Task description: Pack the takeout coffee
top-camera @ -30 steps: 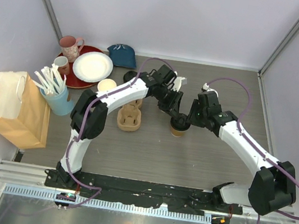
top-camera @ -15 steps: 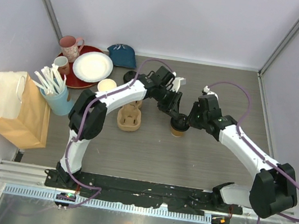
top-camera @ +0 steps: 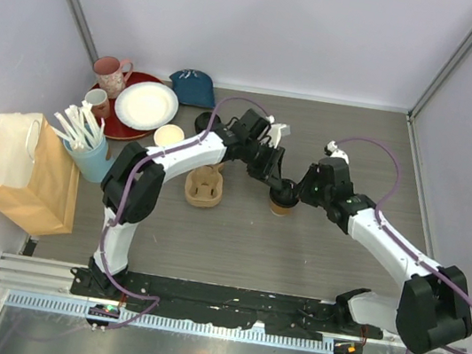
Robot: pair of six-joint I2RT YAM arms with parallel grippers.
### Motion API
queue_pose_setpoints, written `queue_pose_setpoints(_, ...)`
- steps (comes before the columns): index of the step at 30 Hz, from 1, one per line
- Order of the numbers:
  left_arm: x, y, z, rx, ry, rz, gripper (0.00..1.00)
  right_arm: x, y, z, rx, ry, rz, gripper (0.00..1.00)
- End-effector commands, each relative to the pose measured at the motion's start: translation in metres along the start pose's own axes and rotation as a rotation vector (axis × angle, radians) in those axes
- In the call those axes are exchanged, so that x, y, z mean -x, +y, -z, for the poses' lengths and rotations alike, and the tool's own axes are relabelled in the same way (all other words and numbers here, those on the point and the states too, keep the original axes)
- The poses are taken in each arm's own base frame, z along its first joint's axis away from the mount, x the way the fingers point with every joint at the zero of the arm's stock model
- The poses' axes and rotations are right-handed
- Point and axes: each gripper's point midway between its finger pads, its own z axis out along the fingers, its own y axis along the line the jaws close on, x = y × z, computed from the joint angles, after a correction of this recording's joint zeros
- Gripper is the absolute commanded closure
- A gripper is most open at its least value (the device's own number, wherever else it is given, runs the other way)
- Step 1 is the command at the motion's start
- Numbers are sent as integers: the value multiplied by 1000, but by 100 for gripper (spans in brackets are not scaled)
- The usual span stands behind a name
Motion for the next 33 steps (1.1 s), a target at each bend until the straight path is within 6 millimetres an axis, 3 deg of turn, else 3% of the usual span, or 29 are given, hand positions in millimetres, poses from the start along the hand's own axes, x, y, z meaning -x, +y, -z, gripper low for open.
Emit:
queue_pose_setpoints(1, -60, 18, -17, 41, 179, 91, 65, -52, -34, -19, -84, 199, 55, 80)
queue_pose_setpoints(5, -51, 7, -2, 35, 140, 36, 64, -26, -14, -19, 1, 176, 192, 80)
queue_pose_setpoints(8, -47, 2, 5, 36, 122, 10, 63, -19, -11, -18, 16, 189, 253, 81)
queue_pose_setpoints(14, -76, 31, -13, 90, 190, 60, 64, -48, -18, -25, 46, 247, 204, 82)
queue_pose_setpoints(22, -102, 52, -29, 125, 227, 92, 64, -77, -30, -29, 43, 272, 140, 83)
queue_pose_setpoints(25, -94, 46, -26, 118, 216, 74, 65, -72, -29, -29, 39, 281, 167, 83)
queue_pose_setpoints(28, -79, 34, -17, 116, 170, 22, 64, -53, -23, -28, 39, 250, 226, 83)
queue_pose_setpoints(31, -96, 42, -24, 141, 195, 8, 64, -57, -24, -30, 51, 240, 224, 84)
queue_pose_setpoints(33, -114, 52, -30, 157, 231, 21, 65, -73, -30, -28, 54, 258, 186, 85)
